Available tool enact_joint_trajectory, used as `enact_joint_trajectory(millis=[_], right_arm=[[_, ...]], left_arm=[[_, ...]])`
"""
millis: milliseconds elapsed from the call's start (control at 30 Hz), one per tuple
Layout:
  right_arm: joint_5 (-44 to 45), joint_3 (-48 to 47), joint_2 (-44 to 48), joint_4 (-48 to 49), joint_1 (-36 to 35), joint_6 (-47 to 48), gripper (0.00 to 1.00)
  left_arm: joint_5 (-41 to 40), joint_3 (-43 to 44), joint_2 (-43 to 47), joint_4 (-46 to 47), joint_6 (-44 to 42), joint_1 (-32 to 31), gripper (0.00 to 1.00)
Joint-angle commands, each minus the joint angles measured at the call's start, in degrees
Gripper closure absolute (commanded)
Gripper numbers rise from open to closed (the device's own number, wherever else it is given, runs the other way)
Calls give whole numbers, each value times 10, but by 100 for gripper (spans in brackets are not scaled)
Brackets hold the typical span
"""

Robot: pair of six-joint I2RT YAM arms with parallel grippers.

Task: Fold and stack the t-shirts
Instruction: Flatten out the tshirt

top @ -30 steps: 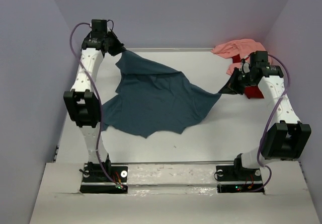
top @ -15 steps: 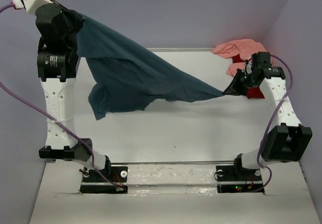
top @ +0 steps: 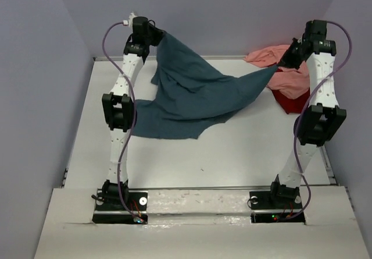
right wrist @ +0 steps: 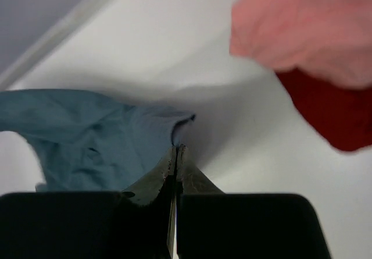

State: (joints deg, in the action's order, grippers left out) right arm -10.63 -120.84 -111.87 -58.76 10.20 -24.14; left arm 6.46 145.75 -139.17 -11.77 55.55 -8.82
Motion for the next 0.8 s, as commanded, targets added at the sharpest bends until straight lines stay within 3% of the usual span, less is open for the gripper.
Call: enact_joint_trajectory(millis=[0, 67, 133, 233, 433, 600, 700, 767], right_arm=[[-37, -197, -76, 19, 29, -33, 100], [-82, -267, -93, 22, 29, -49, 100], [-174, -266, -69, 63, 29, -70, 100], [-271, -118, -2, 119, 23, -71, 100], [-322, 110, 174, 158, 10, -63, 100], [-361, 258, 277, 128, -20, -91, 100], [-354, 342, 335, 31, -29, -65, 100], [-346, 379, 370, -49, -29, -41, 100]], left_arm=[[45, 0, 80, 221, 113, -24, 100], [47, 5, 85, 229, 98, -22, 100], [79, 11, 107, 232, 61, -14, 100], [141, -61, 162, 250, 29, 2, 100], [135, -308, 426, 265, -40, 58, 100], [89, -430, 548, 86, -70, 99, 100], [40, -542, 636, -51, -62, 120, 100], [39, -600, 687, -92, -46, 128, 100]])
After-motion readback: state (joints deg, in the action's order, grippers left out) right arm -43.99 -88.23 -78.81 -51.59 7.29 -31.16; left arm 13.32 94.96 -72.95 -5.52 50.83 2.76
